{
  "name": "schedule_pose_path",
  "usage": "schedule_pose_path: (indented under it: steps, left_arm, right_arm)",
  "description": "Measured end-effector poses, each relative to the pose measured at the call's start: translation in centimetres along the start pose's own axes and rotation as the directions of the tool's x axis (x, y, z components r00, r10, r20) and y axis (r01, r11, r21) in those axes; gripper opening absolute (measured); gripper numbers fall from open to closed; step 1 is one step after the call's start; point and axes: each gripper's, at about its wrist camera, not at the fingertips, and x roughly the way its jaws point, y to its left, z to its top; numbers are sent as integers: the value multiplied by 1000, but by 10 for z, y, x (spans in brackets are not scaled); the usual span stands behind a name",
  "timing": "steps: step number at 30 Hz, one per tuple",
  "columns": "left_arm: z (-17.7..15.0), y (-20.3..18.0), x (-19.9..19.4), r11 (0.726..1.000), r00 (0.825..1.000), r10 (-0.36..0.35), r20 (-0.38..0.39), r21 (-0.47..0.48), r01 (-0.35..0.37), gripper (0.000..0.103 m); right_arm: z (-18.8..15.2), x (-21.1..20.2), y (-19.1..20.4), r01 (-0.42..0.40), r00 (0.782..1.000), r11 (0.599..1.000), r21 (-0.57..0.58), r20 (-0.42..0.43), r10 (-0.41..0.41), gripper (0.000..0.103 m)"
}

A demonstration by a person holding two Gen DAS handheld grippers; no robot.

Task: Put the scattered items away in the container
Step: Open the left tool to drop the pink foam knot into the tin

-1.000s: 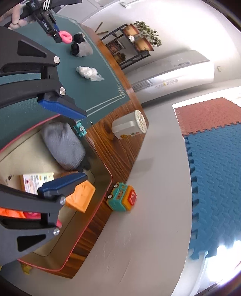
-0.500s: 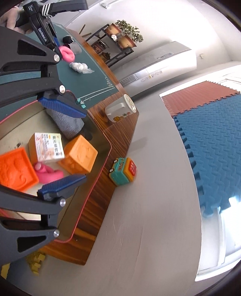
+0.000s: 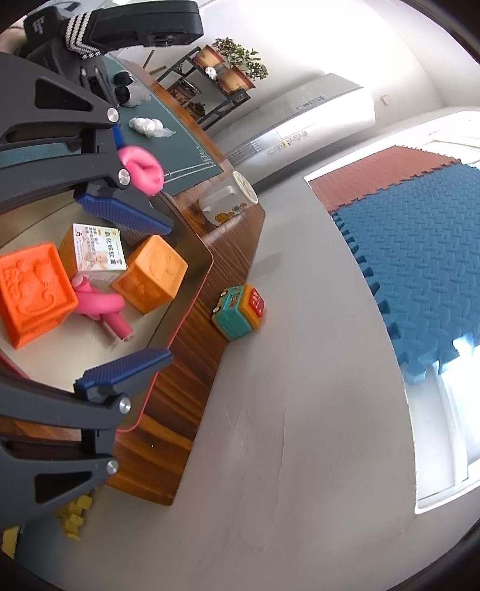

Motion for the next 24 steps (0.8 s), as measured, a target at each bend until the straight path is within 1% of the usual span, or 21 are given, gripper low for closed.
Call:
schedule_pose_path:
  steps: [1,2,3,10,14,18,20,24]
  left_arm:
    - [0,2,-1,1000,1000,2,1,-4,-2,52]
    - [-1,5,-2,1000,1000,3,2,-8,-3,63]
    - [-1,7,-2,1000,1000,5,4,-13,-5,65]
    - [-3,23,-8,999,1000,17,12,-42,-17,65]
    - [-5,38,-14,997,999,41,18,-62,-40,65]
    - [-10,64,-30,993,995,94,39,-77,-91,65]
    - [-13,82,-40,988,991,128,46,-92,-124,65]
    - [-23,136,-67,965,974,218,56,-164,-207,65]
  right_arm:
    - [0,0,0,-1,1000,1000,2,-1,1,68]
    - [0,1,0,-3,1000,1000,4,-1,3,68]
    - [0,1,-1,-4,1000,1000,6,-2,4,68]
    - [1,-2,17,-34,999,999,-18,-1,34,68]
    - [3,-3,35,-53,999,998,-44,2,53,71]
    - [7,-4,62,-87,996,992,-87,-6,87,72]
    - [8,-3,77,-103,995,989,-111,-10,102,74]
    - [8,2,114,-144,990,977,-156,-35,140,76]
